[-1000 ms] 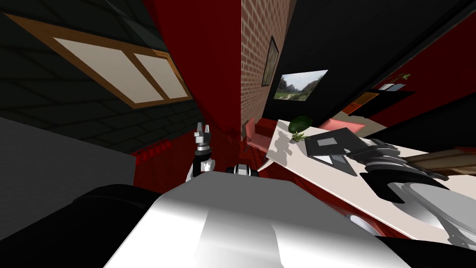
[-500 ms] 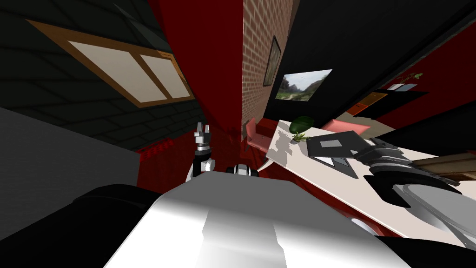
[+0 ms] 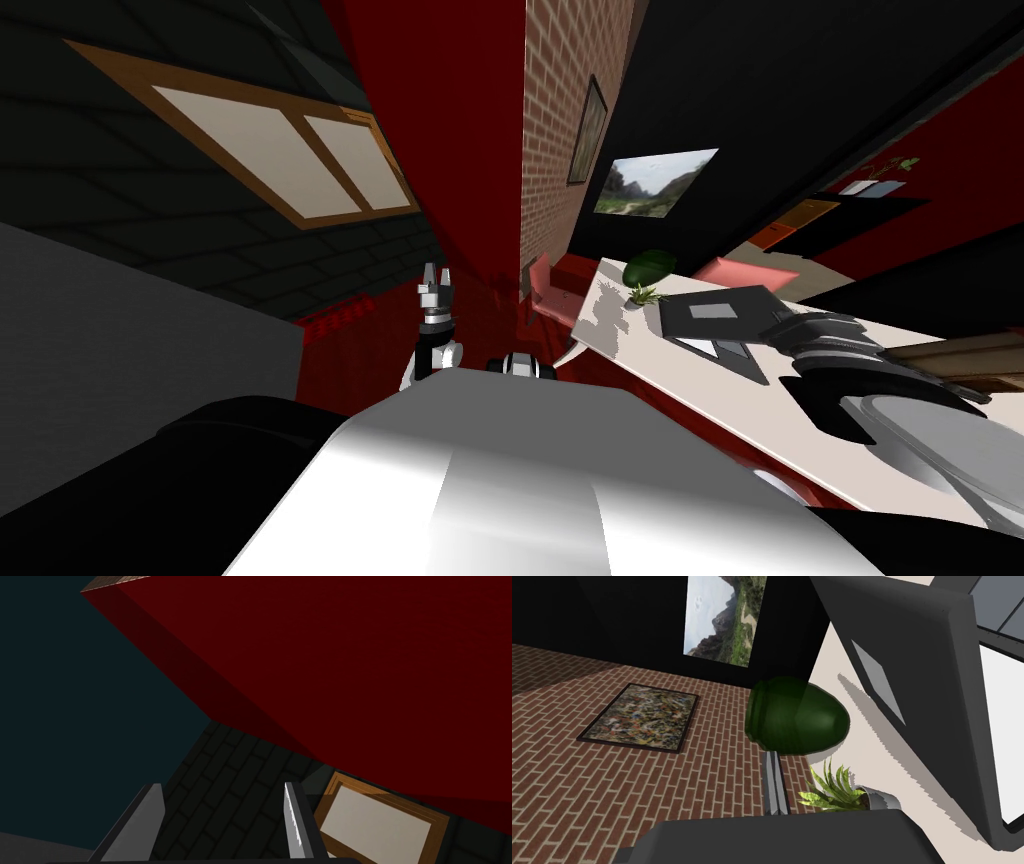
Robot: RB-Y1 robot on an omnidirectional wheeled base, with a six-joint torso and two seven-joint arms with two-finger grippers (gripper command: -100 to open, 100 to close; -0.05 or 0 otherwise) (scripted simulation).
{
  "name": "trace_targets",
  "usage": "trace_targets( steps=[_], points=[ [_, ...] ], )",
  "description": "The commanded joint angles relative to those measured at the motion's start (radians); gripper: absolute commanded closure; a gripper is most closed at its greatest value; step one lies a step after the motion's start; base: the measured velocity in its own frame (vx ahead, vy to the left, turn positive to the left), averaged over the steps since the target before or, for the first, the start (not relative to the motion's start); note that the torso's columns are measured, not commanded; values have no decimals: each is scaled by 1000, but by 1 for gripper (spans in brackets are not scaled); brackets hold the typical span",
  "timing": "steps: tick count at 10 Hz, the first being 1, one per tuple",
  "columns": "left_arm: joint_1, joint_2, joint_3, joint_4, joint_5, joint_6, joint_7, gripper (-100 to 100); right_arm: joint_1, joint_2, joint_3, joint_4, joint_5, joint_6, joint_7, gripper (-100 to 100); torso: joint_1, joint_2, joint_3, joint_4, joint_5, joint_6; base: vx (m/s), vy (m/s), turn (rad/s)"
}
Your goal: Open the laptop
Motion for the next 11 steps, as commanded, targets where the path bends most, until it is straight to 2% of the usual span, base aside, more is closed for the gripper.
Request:
trace_targets(
  steps=[1, 2, 3, 4, 6, 11],
  points=[
    [0, 0, 0, 0, 0, 0, 0, 0, -40, 34, 13, 8, -31, 2, -34, 100, -2, 2, 2, 1, -1, 1, -130, -124, 45],
    [0, 0, 0, 0, 0, 0, 0, 0, -58, 48, 18, 13, -43, 2, -47, 100, 0, 2, 2, 1, 0, 1, -130, -110, 39],
    [0, 0, 0, 0, 0, 0, 0, 0, -50, 41, 13, 13, -33, -1, -37, 100, 3, 0, 0, 0, 1, 1, -59, -51, 9],
    [0, 0, 0, 0, 0, 0, 0, 0, -75, 75, 25, 20, -34, 7, -45, -100, 7, -5, -3, -1, 2, 0, -43, -63, 41],
    [0, 0, 0, 0, 0, 0, 0, 0, -105, 119, 40, 25, -33, 21, -51, -100, 3, -4, -2, -1, 1, 0, -77, -90, 56],
    [0, 0, 0, 0, 0, 0, 0, 0, -154, 188, 64, 35, -32, 43, -60, -100, 0, -4, -2, -2, -2, 0, -49, -59, 29]
  ],
)
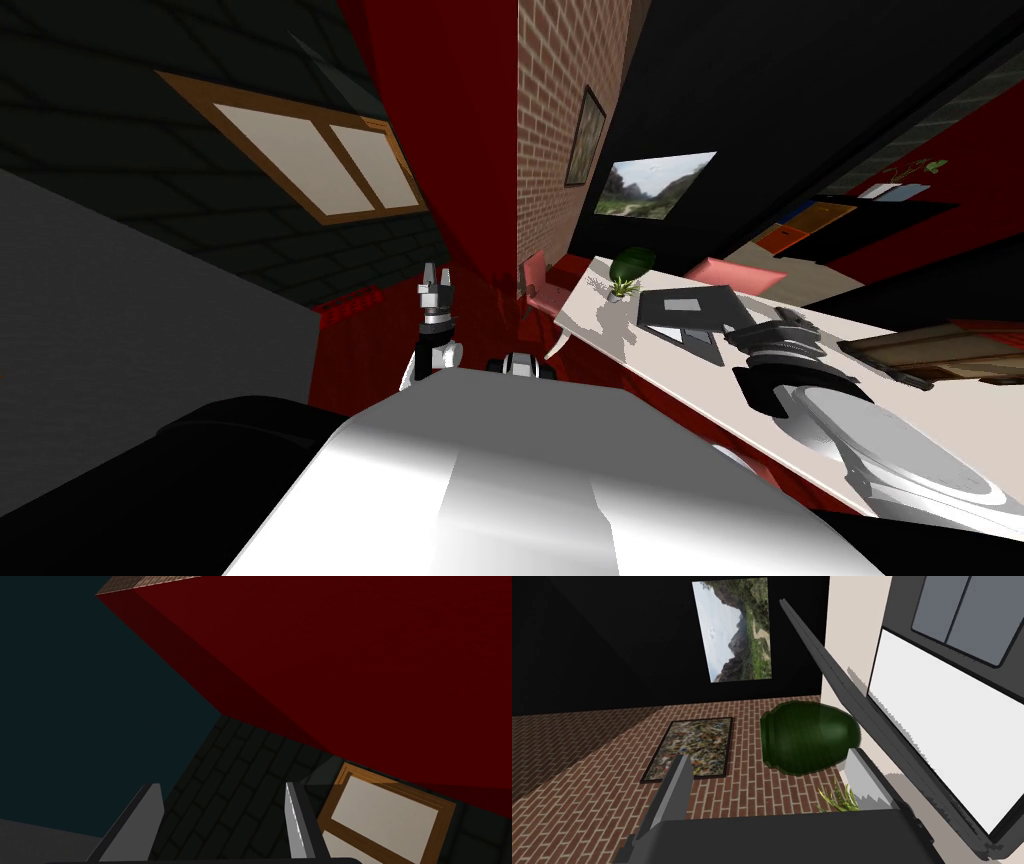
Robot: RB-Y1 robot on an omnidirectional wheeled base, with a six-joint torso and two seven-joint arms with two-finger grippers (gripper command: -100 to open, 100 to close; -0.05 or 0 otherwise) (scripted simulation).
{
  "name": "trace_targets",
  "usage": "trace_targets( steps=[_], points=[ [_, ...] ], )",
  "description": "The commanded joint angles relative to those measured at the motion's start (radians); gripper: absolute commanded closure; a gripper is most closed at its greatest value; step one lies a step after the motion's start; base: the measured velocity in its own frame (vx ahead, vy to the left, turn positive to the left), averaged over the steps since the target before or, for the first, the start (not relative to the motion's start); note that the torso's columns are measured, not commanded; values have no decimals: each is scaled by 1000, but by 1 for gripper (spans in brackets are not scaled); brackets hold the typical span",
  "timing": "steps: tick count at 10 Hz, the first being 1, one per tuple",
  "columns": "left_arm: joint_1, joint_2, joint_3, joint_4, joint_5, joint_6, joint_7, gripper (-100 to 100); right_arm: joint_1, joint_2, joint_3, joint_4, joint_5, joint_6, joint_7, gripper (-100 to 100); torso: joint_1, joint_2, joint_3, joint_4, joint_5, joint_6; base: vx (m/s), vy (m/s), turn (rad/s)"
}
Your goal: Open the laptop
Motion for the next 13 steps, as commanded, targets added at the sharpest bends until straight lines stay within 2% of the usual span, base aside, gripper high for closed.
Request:
trace_targets(
  steps=[1, 3, 5, 6, 7, 8, 13],
  points=[
    [0, 0, 0, 0, 0, 0, 0, 0, -29, 44, 10, 10, 10, 5, -6, -100, 0, 0, 0, 0, 0, 0, -44, -53, 21],
    [0, 0, 0, 0, 0, 0, 0, 0, -53, 78, 22, 14, 11, 16, -10, -100, 0, 0, 0, 0, 0, -1, -56, -68, 43],
    [0, 0, 0, 0, 0, 0, 0, 0, -47, 64, 19, 13, 6, 15, -9, -100, 3, 0, 0, 1, 2, 0, -20, -21, 5],
    [0, 0, 0, 0, 0, 0, 0, 0, -47, 64, 19, 13, 6, 15, -9, 100, 5, 0, 0, 1, 3, 0, 0, 0, 0],
    [0, 0, 0, 0, 0, 0, 0, 0, -69, 93, 27, 13, 8, 22, -17, 100, 5, 1, 0, 1, 4, 0, -43, -40, 35],
    [0, 0, 0, 0, 0, 0, 0, 0, -43, 41, 9, 19, -24, 4, -22, -100, 2, 3, 2, 2, 3, 0, 4, 11, -38],
    [0, 0, 0, 0, 0, 0, 0, 0, -8, -67, -38, 47, -100, -49, -55, -100, 4, 3, 1, 2, 3, 0, 47, 78, -60]
  ],
)
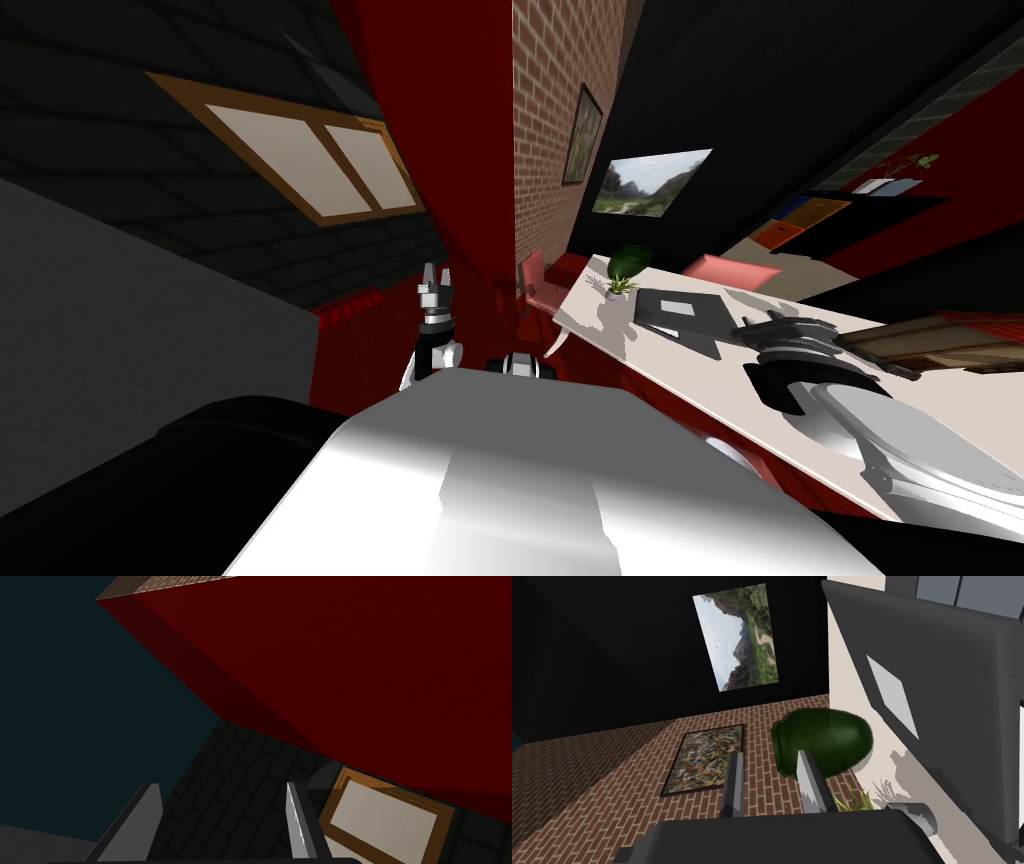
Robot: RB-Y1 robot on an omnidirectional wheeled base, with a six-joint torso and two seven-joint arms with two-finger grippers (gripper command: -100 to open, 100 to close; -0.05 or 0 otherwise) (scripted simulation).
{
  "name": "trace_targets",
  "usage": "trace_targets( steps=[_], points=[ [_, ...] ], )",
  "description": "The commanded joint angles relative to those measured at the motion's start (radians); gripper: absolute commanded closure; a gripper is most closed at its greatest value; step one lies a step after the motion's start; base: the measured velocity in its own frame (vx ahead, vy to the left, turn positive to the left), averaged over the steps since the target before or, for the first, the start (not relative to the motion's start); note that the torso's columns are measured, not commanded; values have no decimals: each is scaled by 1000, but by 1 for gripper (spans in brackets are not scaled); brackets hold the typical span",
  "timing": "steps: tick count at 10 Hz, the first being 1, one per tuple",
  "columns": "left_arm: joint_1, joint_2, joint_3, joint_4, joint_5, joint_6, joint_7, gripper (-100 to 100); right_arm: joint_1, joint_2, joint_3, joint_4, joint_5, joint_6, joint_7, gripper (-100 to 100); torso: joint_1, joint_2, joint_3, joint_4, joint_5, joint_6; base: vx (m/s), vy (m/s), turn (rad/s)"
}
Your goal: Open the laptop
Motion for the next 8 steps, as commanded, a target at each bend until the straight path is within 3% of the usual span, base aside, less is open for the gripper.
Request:
trace_targets(
  steps=[1, 2, 3, 8],
  points=[
    [0, 0, 0, 0, 0, 0, 0, 0, 31, -64, -34, 9, -47, -34, -22, -100, -2, 1, 0, 0, -1, 0, 37, 74, -76],
    [0, 0, 0, 0, 0, 0, 0, 0, 19, -42, -23, 7, -31, -22, -14, -100, -2, 0, 0, 0, -1, 0, 16, 37, -22],
    [0, 0, 0, 0, 0, 0, 0, 0, 20, -45, -25, 8, -32, -26, -16, 0, -3, 1, 1, 0, -1, 0, 3, 8, 4],
    [0, 0, 0, 0, 0, 0, 0, 0, 20, -45, -25, 8, -32, -26, -16, 0, 0, -1, 0, 0, 0, 0, 0, 0, 0]
  ],
)
